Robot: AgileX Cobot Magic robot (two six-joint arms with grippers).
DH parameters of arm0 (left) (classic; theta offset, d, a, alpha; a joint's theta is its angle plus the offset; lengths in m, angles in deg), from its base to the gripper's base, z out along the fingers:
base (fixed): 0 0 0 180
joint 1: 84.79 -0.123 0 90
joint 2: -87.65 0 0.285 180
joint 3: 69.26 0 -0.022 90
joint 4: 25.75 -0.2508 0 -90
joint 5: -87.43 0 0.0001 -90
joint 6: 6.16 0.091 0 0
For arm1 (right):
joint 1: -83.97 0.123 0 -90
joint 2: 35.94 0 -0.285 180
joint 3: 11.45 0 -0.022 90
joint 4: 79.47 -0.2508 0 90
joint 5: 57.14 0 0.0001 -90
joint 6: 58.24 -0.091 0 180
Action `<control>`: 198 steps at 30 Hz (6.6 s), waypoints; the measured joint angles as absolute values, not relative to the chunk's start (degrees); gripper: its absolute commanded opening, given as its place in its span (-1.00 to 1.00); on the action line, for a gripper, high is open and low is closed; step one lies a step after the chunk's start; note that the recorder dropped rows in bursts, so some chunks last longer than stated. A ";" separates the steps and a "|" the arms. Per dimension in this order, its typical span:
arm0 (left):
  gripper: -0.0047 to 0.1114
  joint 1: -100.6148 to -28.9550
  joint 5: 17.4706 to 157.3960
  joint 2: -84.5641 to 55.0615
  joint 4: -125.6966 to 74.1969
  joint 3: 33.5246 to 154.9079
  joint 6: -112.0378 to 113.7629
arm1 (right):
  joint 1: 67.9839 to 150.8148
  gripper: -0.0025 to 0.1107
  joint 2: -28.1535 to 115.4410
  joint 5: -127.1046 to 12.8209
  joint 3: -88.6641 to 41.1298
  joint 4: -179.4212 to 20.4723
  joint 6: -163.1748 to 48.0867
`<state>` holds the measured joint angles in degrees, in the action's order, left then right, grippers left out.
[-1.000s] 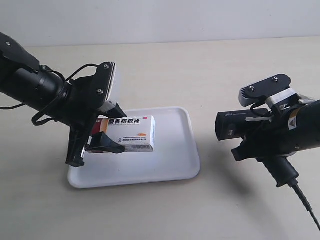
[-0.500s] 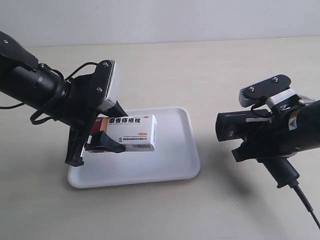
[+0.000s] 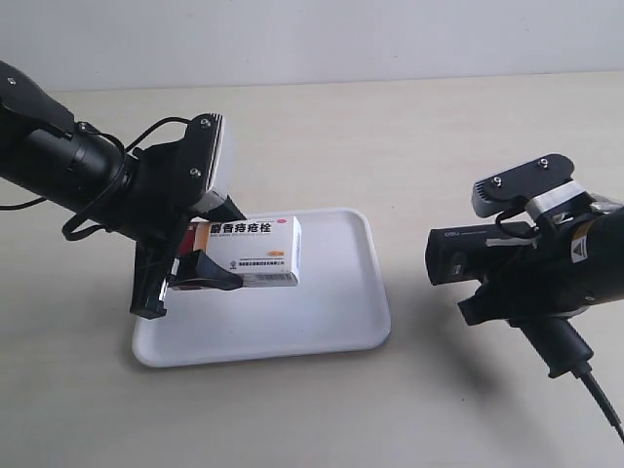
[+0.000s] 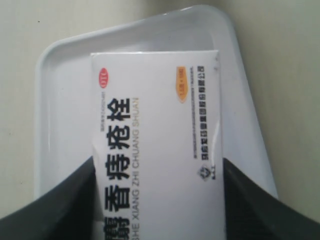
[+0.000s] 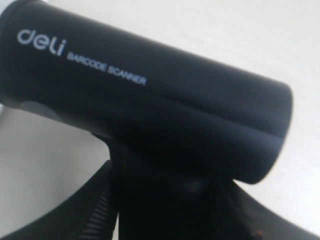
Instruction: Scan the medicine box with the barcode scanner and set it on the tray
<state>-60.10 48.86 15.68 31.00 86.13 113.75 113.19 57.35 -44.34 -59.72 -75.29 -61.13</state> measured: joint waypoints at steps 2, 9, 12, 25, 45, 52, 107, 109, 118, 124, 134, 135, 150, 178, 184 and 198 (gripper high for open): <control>-0.92 -60.10 48.86 15.68 31.00 86.13 113.75 | 113.19 -0.96 55.38 -43.26 -59.72 -75.50 -61.13; -0.92 -60.10 48.86 15.68 30.65 86.13 112.22 | 113.19 -0.96 50.32 -40.50 -59.72 -75.62 -61.06; -0.92 -60.10 48.89 15.68 28.46 86.13 108.70 | 113.19 -0.96 50.75 -39.97 -59.72 -75.69 -61.06; -0.92 -60.10 48.95 15.68 25.26 87.30 103.32 | 113.07 -0.96 54.84 -47.86 -59.72 -75.69 -61.06; -0.92 -60.10 52.95 25.77 34.37 87.44 104.23 | 108.00 -0.95 69.24 -61.57 -59.62 -76.07 -61.17; -0.25 -60.10 53.36 26.55 34.72 87.44 104.23 | 108.00 -0.59 71.39 -63.87 -59.62 -76.50 -61.30; -0.83 -82.27 70.67 -80.27 45.50 37.14 71.07 | 108.00 -0.96 -28.01 -39.97 -59.94 -81.05 -66.66; -0.83 -87.26 72.03 -82.98 45.92 35.55 71.07 | 108.00 -0.96 -28.01 -39.97 -59.94 -81.05 -66.66; -0.83 -89.20 75.04 -84.26 -4.71 33.71 11.09 | 108.00 -0.96 -28.01 -39.97 -59.94 -81.05 -66.66; -0.83 -88.93 70.34 -84.26 -37.75 33.48 -24.73 | 108.00 -0.96 -28.01 -39.97 -59.94 -81.05 -66.66; -0.83 -84.61 69.78 -84.26 -27.32 33.48 -6.55 | 108.00 -0.96 -28.04 -39.97 -59.94 -81.05 -66.66; -0.83 -84.61 69.78 -84.26 -27.32 33.48 -6.16 | 108.00 -0.96 -28.04 -39.97 -59.94 -81.05 -66.66; -0.83 -84.61 69.45 -84.26 -27.76 33.48 -7.61 | 108.00 -0.96 -28.04 -39.97 -59.94 -81.05 -66.66; -0.83 -84.61 69.42 -84.26 -27.76 33.48 -7.61 | 108.00 -0.96 -27.94 -47.80 -87.51 -85.12 -62.86; -0.83 -84.61 69.42 -84.26 -27.88 33.48 -7.61 | 107.45 -0.96 -27.94 -48.16 -88.39 -84.84 -62.75; -0.83 -84.61 69.42 -84.26 -27.88 33.48 -7.69 | 83.40 -0.96 -27.94 -47.47 -88.39 -84.74 -62.75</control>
